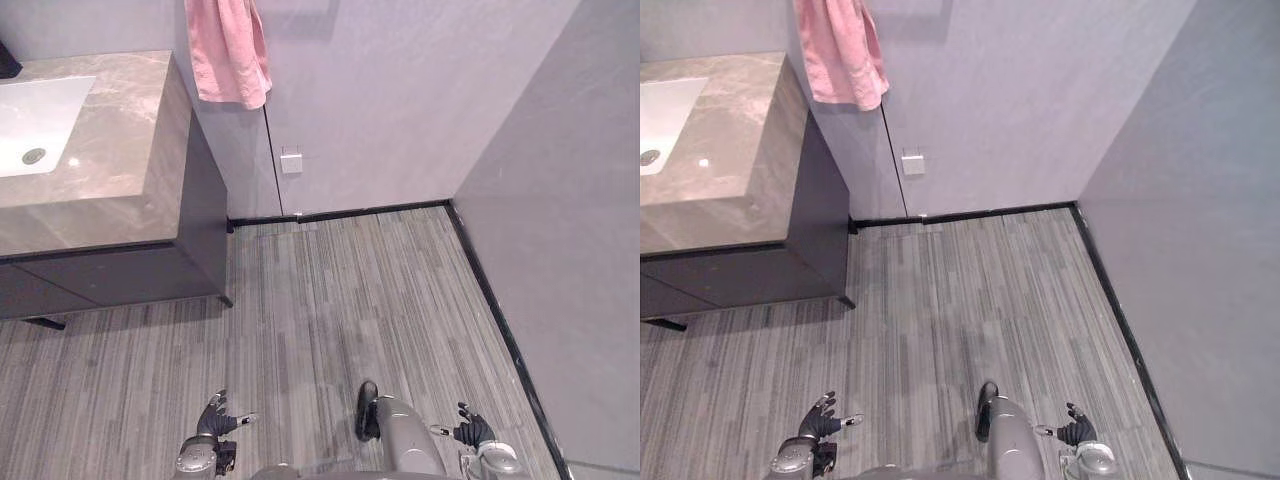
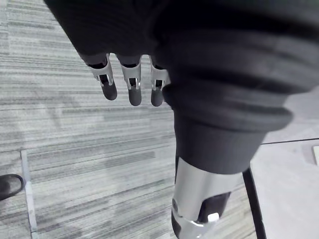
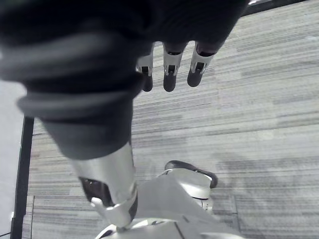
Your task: Organize washtable
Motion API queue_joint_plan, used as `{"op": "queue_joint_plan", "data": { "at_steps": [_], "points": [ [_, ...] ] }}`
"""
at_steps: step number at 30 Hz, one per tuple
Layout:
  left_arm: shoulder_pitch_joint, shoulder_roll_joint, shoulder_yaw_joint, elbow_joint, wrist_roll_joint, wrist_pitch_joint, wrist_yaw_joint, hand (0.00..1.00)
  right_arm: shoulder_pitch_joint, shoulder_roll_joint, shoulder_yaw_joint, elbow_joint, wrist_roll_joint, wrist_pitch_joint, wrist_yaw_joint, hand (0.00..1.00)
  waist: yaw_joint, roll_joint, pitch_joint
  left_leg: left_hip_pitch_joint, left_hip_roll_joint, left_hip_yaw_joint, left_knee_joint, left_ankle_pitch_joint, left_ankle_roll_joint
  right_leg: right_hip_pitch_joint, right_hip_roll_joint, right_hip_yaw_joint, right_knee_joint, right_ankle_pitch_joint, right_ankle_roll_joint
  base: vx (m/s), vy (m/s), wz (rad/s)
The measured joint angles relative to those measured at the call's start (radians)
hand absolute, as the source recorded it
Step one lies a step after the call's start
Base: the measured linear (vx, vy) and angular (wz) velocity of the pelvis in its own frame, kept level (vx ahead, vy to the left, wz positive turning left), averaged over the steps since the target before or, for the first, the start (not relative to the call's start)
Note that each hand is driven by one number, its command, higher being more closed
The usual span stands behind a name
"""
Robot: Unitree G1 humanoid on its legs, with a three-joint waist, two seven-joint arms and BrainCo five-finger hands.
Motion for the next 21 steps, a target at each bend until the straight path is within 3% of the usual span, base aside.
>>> {"op": "queue_joint_plan", "data": {
  "at_steps": [1, 2, 3, 6, 8, 11, 12, 13, 14, 15, 17, 18, 20, 21],
  "points": [
    [0.008, -0.014, 0.001, 0.0, 0.0, 0.0, -0.001, 0.0, 0.006, 0.0, 0.0, 0.003, 0.002, 0.002, -0.001, 0.0, 0.003, 0.012, 0.005, -0.062, 0.043, -0.019, 0.178, 0.038, -0.023, 0.083, 0.021, -0.012, -0.059, -0.005, -0.008, 0.48, -0.246, 0.16],
    [0.013, -0.02, 0.001, 0.0, 0.0, 0.0, -0.001, 0.0, 0.011, 0.002, 0.0, 0.003, 0.003, 0.002, -0.001, 0.0, 0.003, 0.013, 0.005, -0.078, 0.062, -0.017, 0.257, 0.034, -0.024, 0.129, 0.033, -0.015, -0.088, -0.006, -0.011, 0.46, -0.195, 0.13],
    [0.02, -0.028, 0.001, -0.001, 0.0, 0.0, -0.002, 0.0, 0.023, 0.004, 0.0, -0.006, 0.009, 0.001, -0.002, 0.0, 0.005, 0.008, 0.007, -0.106, 0.096, 0.009, 0.381, 0.029, -0.016, 0.223, 0.05, -0.018, -0.148, -0.008, -0.013, 0.34, -0.131, 0.05],
    [0.014, -0.039, 0.004, -0.02, -0.001, 0.0, -0.002, 0.0, 0.018, 0.003, -0.006, -0.04, 0.036, -0.01, -0.024, 0.0, 0.032, -0.007, 0.013, -0.219, 0.109, 0.069, 0.466, -0.005, 0.042, 0.332, 0.057, 0.009, -0.243, -0.01, -0.016, 0.32, -0.093, -0.17],
    [0.011, -0.039, 0.016, -0.027, -0.006, -0.001, -0.001, 0.0, 0.005, 0.007, -0.019, -0.041, 0.044, -0.019, -0.027, 0.0, 0.039, -0.004, 0.014, -0.315, 0.102, 0.088, 0.406, -0.015, 0.06, 0.37, 0.056, 0.021, -0.28, -0.009, -0.015, 0.29, 0.02, -0.26],
    [0.002, -0.035, 0.02, -0.028, -0.03, 0.0, 0.0, 0.0, 0.008, 0.015, -0.047, -0.034, 0.045, -0.019, -0.033, 0.0, 0.056, -0.018, 0.021, -0.368, 0.03, 0.095, 0.086, -0.002, 0.064, 0.437, 0.014, 0.041, -0.323, -0.025, 0.022, 0.28, 0.136, -0.25],
    [0.0, -0.036, 0.018, -0.027, -0.03, -0.001, 0.0, 0.0, 0.011, 0.006, -0.049, -0.032, 0.045, -0.02, -0.038, 0.0, 0.054, -0.012, 0.018, -0.367, -0.007, 0.08, -0.09, 0.063, 0.068, 0.454, 0.001, 0.041, -0.332, -0.04, 0.049, 0.29, 0.227, -0.04],
    [0.0, -0.036, 0.018, -0.027, -0.03, -0.002, 0.001, 0.0, 0.014, 0.002, -0.048, -0.027, 0.045, -0.02, -0.041, 0.0, 0.055, -0.006, 0.017, -0.366, -0.019, 0.066, -0.166, 0.104, 0.076, 0.462, -0.001, 0.043, -0.332, -0.053, 0.068, 0.39, 0.323, -0.23],
    [0.009, -0.029, 0.019, -0.026, -0.031, -0.002, 0.004, 0.0, 0.017, 0.003, -0.045, -0.021, 0.045, -0.018, -0.042, 0.0, 0.065, -0.005, 0.013, -0.352, -0.031, 0.048, -0.203, 0.236, 0.108, 0.475, -0.009, 0.065, -0.332, -0.073, 0.096, 0.35, 0.28, -0.27],
    [0.012, -0.009, 0.02, -0.026, -0.031, 0.0, 0.004, 0.0, 0.014, 0.021, -0.037, -0.022, 0.047, -0.019, -0.041, 0.0, 0.065, -0.032, 0.006, -0.355, -0.068, 0.051, -0.189, 0.225, 0.151, 0.483, -0.038, 0.079, -0.34, -0.086, 0.115, 0.39, 0.232, -0.2],
    [-0.001, 0.002, 0.023, -0.026, -0.031, -0.001, 0.003, 0.0, 0.016, 0.029, -0.038, -0.019, 0.052, -0.018, -0.04, 0.0, 0.066, -0.068, 0.0, -0.399, -0.1, 0.06, -0.119, 0.158, 0.186, 0.472, -0.078, 0.079, -0.325, -0.097, 0.134, 0.4, 0.181, 0.03],
    [-0.001, -0.001, 0.027, -0.025, -0.031, 0.0, 0.001, 0.0, 0.011, 0.027, -0.041, -0.02, 0.052, -0.018, -0.04, 0.0, 0.073, -0.071, 0.001, -0.402, -0.103, 0.071, -0.088, 0.125, 0.195, 0.454, -0.094, 0.096, -0.279, -0.102, 0.142, 0.48, 0.264, -0.19],
    [0.005, 0.004, 0.048, -0.024, -0.031, 0.001, 0.001, 0.0, 0.009, 0.033, -0.038, -0.026, 0.052, -0.019, -0.038, 0.0, 0.085, -0.072, 0.0, -0.327, -0.119, 0.094, -0.083, 0.067, 0.213, 0.349, -0.136, 0.164, 0.033, -0.099, 0.166, 0.4, 0.229, -0.25],
    [0.009, 0.009, 0.048, -0.026, -0.031, 0.001, 0.002, 0.0, 0.009, 0.037, -0.036, -0.026, 0.051, -0.019, -0.037, 0.0, 0.082, -0.074, -0.001, -0.299, -0.124, 0.1, -0.092, 0.055, 0.217, 0.315, -0.151, 0.179, 0.136, -0.08, 0.199, 0.43, 0.148, 0.0]
  ]
}}
